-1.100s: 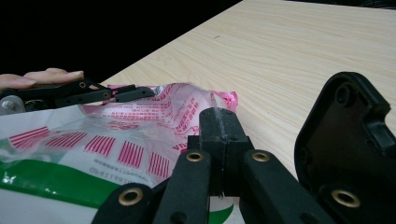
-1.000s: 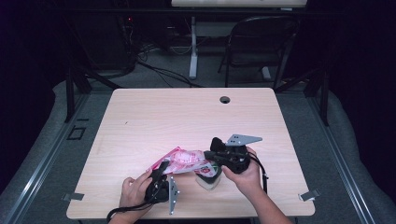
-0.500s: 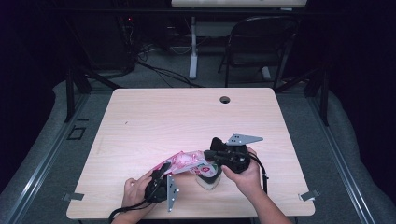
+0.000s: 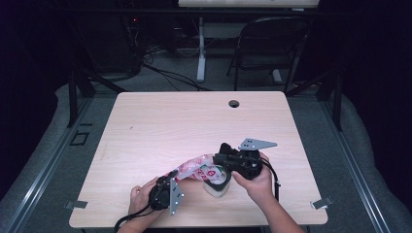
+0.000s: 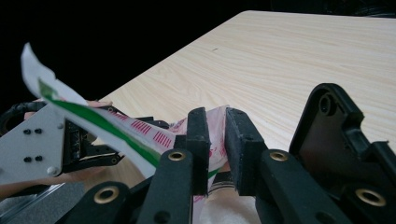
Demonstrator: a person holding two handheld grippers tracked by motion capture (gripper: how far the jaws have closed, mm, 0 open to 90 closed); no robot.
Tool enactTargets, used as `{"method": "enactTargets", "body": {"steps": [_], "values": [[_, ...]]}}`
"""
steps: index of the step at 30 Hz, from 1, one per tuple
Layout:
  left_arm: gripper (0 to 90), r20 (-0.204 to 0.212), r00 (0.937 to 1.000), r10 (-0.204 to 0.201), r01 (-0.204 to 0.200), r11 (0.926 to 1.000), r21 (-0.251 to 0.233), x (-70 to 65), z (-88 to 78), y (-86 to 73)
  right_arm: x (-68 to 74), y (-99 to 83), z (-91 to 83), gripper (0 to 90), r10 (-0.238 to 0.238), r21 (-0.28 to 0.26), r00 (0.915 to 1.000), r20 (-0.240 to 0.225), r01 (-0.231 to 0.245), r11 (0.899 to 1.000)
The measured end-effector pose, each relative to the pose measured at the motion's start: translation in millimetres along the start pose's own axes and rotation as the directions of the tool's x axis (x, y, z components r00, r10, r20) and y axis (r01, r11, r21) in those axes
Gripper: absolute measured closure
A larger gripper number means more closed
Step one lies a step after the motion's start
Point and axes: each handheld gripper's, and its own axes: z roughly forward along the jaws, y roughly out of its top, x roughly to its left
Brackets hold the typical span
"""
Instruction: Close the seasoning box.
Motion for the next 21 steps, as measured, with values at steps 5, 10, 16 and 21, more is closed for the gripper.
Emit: {"method": "enactTargets", "body": {"steps": [5,10,16,21], "values": [[82.9,0.05,0.9946,-0.09,0.091,0.9958,-0.012,7.4,2.2,-5.2,0.7,0.3,-2.3,78.7,0.001,-0.029,0.9999,0.01,-0.001,1.0],[83.2,0.083,0.987,-0.138,0.139,0.9902,-0.012,11.3,2.9,-7.7,0.4,0.9,-5.0,78.7,-0.002,-0.043,1.0,0.008,0.003,0.999],[83.6,0.106,0.9784,-0.177,0.179,0.9838,-0.008,13.8,4.1,-9.3,0.5,1.2,-6.4,78.7,-0.001,-0.052,0.9999,0.013,0.002,0.999],[83.7,0.119,0.9699,-0.212,0.215,0.9767,-0.007,15.6,5.1,-10.6,0.5,1.2,-7.2,78.5,0.002,-0.055,0.9999,0.014,-0.001,0.998]]}}
